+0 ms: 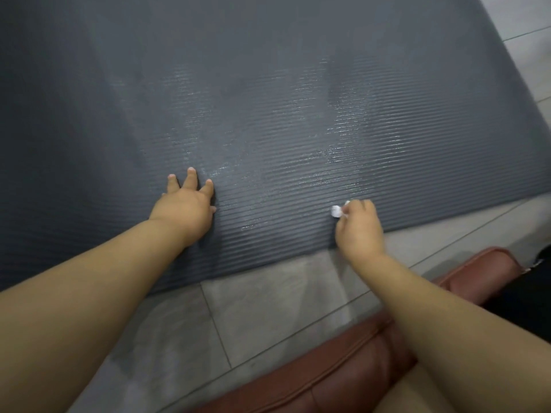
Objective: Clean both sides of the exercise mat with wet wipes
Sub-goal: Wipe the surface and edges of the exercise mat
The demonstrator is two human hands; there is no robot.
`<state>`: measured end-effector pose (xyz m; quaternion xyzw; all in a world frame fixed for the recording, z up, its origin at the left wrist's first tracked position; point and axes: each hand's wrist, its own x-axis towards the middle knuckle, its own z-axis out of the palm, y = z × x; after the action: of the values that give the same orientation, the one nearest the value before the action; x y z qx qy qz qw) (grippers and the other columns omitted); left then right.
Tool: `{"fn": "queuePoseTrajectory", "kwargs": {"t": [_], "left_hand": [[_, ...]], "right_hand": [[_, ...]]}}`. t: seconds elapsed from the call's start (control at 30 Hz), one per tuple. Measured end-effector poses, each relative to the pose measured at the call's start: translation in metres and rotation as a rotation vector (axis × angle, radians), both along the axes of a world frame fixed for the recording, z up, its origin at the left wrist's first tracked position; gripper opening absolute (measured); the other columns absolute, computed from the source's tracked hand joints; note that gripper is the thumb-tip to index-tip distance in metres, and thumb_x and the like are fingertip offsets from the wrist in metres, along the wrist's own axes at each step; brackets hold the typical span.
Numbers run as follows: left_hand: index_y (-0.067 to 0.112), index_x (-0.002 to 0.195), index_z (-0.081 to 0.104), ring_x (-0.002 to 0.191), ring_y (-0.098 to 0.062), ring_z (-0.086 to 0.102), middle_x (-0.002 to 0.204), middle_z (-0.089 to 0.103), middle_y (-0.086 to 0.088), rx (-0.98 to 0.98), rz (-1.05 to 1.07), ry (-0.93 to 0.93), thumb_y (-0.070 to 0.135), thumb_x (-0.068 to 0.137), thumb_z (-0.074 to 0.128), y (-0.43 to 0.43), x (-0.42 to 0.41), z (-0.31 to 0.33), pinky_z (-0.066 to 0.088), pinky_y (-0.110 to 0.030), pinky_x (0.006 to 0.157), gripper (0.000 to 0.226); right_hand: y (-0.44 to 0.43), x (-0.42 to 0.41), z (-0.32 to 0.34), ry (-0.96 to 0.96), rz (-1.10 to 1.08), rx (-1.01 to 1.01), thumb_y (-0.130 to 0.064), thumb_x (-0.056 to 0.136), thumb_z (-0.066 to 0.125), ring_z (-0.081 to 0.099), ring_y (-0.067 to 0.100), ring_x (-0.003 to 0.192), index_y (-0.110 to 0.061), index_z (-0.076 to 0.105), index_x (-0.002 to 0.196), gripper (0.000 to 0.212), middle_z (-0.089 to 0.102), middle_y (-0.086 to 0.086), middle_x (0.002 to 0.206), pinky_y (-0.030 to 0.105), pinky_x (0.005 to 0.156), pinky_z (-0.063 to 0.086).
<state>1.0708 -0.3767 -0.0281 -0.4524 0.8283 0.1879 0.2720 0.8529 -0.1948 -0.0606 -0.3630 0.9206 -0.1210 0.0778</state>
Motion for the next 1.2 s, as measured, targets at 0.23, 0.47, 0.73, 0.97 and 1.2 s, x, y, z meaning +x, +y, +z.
{"fn": "queuePoseTrajectory", "kwargs": {"t": [0.23,0.47,0.73,0.97,1.2], "left_hand": [[0.029,0.149,0.016,0.14,-0.044,0.006,0.158,-0.002,-0.001,-0.028,-0.115,0.027,0.037,0.1,0.036,0.01,-0.007,-0.003,0.026,-0.05,0.111,0.054],[0.026,0.149,0.018,0.141,-0.042,0.009,0.158,0.0,-0.003,-0.027,-0.111,-0.016,0.041,0.1,0.035,0.012,-0.01,0.002,0.024,-0.048,0.113,0.054],[0.023,0.146,0.029,0.141,-0.031,0.016,0.156,0.015,-0.002,-0.078,-0.158,0.155,0.034,0.098,0.042,0.024,-0.042,0.004,0.026,-0.04,0.113,0.051],[0.021,0.146,0.027,0.133,-0.035,0.026,0.151,0.022,-0.005,-0.077,-0.16,0.076,0.04,0.099,0.038,0.026,-0.062,-0.001,0.031,-0.041,0.11,0.052],[0.026,0.149,0.018,0.124,-0.036,0.028,0.144,0.022,-0.01,-0.209,-0.125,0.063,0.049,0.097,0.033,0.025,-0.09,0.001,0.038,-0.046,0.098,0.059]], "right_hand": [[-0.005,0.117,-0.01,-0.244,0.727,-0.098,-0.026,0.091,0.035,0.06,0.035,0.071,-0.004,0.064,0.089,0.036,0.057,0.014,0.09,0.036,0.058,0.051],[0.02,-0.023,0.0,-0.061,0.077,-0.088,-0.007,0.087,0.054,0.059,0.041,0.082,0.004,0.067,0.096,0.019,0.057,0.025,0.098,0.039,0.072,0.049],[0.018,0.052,-0.008,-0.21,0.554,-0.143,-0.019,0.089,0.041,0.062,0.032,0.068,-0.006,0.067,0.088,0.028,0.059,0.013,0.088,0.034,0.057,0.054],[0.036,-0.107,0.001,-0.068,-0.092,-0.109,-0.014,0.091,0.05,0.057,0.042,0.091,0.002,0.068,0.101,0.026,0.057,0.028,0.101,0.038,0.081,0.045],[0.01,-0.041,-0.011,-0.053,-0.063,-0.272,-0.006,0.091,0.055,0.057,0.028,0.074,-0.004,0.07,0.093,0.016,0.057,0.015,0.091,0.031,0.072,0.044]]}}
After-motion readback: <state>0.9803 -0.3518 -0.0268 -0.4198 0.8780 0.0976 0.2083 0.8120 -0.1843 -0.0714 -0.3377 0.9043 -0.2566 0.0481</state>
